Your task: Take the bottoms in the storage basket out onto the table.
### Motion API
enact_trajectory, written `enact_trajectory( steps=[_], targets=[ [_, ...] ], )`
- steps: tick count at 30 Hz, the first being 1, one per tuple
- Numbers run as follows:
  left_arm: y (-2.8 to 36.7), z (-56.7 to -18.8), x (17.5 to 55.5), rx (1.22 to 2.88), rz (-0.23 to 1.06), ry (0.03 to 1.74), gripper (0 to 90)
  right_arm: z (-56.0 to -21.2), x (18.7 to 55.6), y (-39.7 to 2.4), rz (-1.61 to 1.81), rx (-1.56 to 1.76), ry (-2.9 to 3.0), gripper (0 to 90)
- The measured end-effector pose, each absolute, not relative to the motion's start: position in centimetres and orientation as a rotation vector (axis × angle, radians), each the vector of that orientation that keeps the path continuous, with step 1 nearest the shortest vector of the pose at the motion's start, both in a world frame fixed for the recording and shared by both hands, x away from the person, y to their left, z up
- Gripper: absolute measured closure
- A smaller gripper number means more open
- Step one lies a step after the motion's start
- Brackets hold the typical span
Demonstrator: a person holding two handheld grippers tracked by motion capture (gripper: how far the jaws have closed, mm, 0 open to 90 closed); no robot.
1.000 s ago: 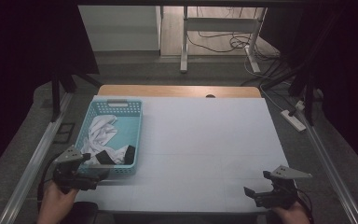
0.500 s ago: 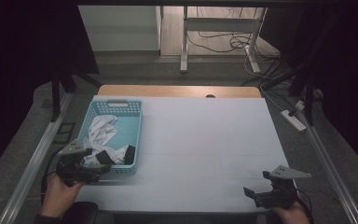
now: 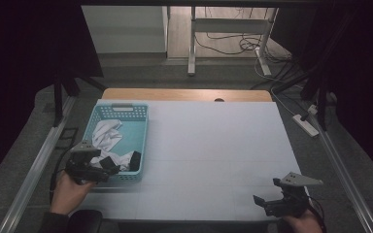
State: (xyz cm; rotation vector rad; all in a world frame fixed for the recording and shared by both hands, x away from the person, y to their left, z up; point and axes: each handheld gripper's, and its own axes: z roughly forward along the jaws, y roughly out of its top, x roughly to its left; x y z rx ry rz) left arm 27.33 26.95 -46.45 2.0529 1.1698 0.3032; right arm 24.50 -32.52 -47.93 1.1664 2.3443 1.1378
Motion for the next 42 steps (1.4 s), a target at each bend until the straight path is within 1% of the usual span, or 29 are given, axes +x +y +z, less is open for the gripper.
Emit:
enact_trajectory(
  steps=[13,25,33,42],
  targets=[
    [26.6,-46.8,29.8,2.103,0.293,1.195,0.0,-48.0,24.5,-32.4,1.131,1.156,2.354,0.0],
    [26.3,-47.2,32.0,2.169,0.230,1.176,0.0,-48.0,24.5,-32.4,1.127,1.153,2.361,0.0],
    [25.9,-46.8,33.1,2.208,0.228,1.171,0.0,-48.0,24.5,-32.4,1.128,1.153,2.365,0.0],
    [25.6,-47.0,34.6,2.300,0.144,1.124,0.0,-48.0,24.6,-32.4,1.127,1.152,2.370,0.0]
  ],
)
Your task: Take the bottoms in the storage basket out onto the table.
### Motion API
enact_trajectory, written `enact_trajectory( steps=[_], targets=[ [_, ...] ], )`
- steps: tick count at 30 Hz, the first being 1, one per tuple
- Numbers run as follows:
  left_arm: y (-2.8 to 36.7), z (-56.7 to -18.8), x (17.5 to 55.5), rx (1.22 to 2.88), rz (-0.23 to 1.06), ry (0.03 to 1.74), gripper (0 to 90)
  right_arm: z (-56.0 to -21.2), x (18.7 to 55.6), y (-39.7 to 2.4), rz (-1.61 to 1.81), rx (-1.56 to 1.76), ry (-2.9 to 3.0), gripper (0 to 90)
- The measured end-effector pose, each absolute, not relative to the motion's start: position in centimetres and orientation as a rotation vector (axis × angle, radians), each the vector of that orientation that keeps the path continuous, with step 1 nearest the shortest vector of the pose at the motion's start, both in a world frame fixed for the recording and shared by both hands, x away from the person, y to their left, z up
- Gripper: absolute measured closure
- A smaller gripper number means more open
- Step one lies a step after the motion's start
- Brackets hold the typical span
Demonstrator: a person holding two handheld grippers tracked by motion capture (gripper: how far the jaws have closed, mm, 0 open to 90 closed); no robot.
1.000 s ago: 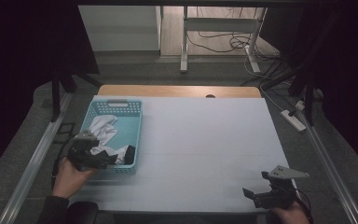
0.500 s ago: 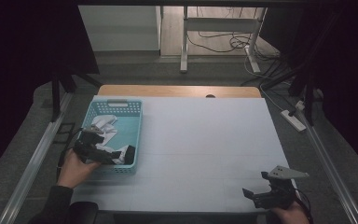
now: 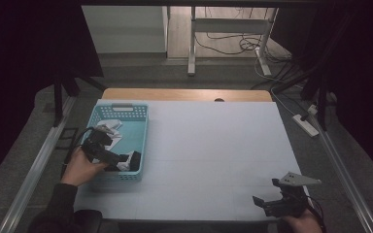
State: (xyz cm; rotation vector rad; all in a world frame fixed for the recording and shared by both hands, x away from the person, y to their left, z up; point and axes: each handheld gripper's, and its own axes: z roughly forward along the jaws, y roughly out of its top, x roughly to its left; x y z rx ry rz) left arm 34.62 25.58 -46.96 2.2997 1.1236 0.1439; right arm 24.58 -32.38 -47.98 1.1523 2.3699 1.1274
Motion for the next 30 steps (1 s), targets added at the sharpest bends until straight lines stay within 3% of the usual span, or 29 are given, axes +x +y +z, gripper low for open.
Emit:
enact_trajectory(
  steps=[25,30],
  targets=[
    [22.3,-49.8,38.0,2.652,0.043,0.947,3.8,-48.0,24.6,-32.3,1.122,1.149,2.376,0.0],
    [22.2,-51.2,38.2,2.727,0.017,0.926,14.3,-48.0,24.6,-32.3,1.122,1.147,2.376,0.0]
  ],
)
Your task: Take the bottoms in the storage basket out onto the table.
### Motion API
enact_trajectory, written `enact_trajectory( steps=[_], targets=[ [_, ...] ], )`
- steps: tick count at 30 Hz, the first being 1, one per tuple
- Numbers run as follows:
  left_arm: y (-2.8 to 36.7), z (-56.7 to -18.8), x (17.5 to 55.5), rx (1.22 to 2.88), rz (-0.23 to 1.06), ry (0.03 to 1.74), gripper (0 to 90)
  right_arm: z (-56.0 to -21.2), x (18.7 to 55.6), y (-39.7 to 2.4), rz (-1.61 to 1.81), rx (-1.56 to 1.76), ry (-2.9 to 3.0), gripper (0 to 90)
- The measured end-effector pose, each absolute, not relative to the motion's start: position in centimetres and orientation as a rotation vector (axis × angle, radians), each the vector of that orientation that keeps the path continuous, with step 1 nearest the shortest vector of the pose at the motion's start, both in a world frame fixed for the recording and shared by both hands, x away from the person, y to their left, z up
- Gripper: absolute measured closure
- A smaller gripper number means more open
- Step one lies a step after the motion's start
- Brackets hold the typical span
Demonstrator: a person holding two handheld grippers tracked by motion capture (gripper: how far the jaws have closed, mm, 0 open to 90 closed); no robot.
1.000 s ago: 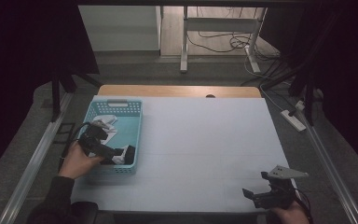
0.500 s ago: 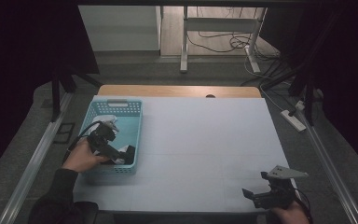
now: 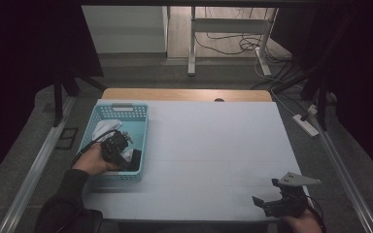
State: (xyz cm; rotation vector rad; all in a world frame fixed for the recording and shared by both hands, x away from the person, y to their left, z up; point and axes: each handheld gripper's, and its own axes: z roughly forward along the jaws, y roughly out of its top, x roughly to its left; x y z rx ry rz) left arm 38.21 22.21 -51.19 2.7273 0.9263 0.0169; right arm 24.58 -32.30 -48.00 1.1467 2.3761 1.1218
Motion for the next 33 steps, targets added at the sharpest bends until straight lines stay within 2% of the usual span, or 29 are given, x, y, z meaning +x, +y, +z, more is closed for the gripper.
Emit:
enact_trajectory(
  steps=[1,2,5,6,9,12,26,33],
  targets=[
    [22.3,-51.2,38.2,2.708,-0.014,0.925,26.4,-48.0,24.6,-32.3,1.121,1.143,2.377,0.0],
    [22.4,-51.0,38.2,2.700,-0.012,0.917,26.4,-48.0,24.6,-32.3,1.121,1.143,2.377,0.0],
    [22.4,-50.7,38.0,2.712,0.017,0.935,54.0,-48.0,24.6,-32.3,1.118,1.139,2.380,0.0],
    [22.4,-50.6,38.0,2.708,0.011,0.938,54.0,-48.0,24.6,-32.3,1.118,1.139,2.380,0.0],
    [22.5,-50.0,37.9,2.667,0.058,0.966,77.7,-48.0,24.6,-32.3,1.116,1.137,2.381,0.0],
    [22.7,-49.7,38.0,2.639,0.063,0.993,79.3,-48.0,24.6,-32.2,1.114,1.138,2.382,0.0],
    [26.2,-46.0,38.8,2.336,0.239,1.247,79.7,-48.0,24.6,-32.2,1.107,1.135,2.386,0.0],
    [27.5,-46.6,40.2,2.304,0.319,1.407,76.6,-48.0,24.6,-32.2,1.106,1.134,2.387,0.0]
  ],
)
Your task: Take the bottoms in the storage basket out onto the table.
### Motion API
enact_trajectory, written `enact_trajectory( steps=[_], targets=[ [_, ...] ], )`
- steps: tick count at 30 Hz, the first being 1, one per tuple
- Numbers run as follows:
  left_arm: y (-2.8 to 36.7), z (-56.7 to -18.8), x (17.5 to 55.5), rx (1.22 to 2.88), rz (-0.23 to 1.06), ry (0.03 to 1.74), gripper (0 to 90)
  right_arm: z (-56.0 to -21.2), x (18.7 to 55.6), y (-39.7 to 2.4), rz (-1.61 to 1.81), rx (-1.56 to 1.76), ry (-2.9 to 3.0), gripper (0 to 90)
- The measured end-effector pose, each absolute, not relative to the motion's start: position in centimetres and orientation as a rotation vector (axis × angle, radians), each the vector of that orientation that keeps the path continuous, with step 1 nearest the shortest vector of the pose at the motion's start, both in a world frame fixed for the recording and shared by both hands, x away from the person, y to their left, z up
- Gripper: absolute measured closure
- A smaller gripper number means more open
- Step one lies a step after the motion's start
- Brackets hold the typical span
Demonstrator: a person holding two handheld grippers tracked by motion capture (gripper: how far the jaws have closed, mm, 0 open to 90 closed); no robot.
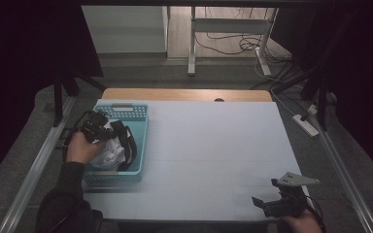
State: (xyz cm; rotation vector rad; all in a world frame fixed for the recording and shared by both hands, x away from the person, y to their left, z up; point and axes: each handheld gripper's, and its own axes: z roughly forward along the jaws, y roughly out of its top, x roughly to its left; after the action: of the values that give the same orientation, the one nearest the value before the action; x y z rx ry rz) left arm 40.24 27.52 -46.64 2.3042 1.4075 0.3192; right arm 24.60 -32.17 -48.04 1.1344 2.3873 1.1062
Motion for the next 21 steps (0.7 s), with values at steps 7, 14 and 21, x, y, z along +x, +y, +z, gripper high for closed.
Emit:
enact_trajectory(
  steps=[7,14,21],
  targets=[
    [27.6,-48.9,41.2,2.371,0.418,1.491,45.1,-48.0,24.6,-32.2,1.110,1.134,2.388,0.0],
    [26.9,-50.0,41.9,2.403,0.414,1.567,15.9,-48.0,24.6,-32.1,1.104,1.130,2.393,0.0],
    [26.1,-51.5,42.7,2.482,0.369,1.602,11.0,-48.0,24.6,-32.1,1.105,1.130,2.393,0.0]
  ],
)
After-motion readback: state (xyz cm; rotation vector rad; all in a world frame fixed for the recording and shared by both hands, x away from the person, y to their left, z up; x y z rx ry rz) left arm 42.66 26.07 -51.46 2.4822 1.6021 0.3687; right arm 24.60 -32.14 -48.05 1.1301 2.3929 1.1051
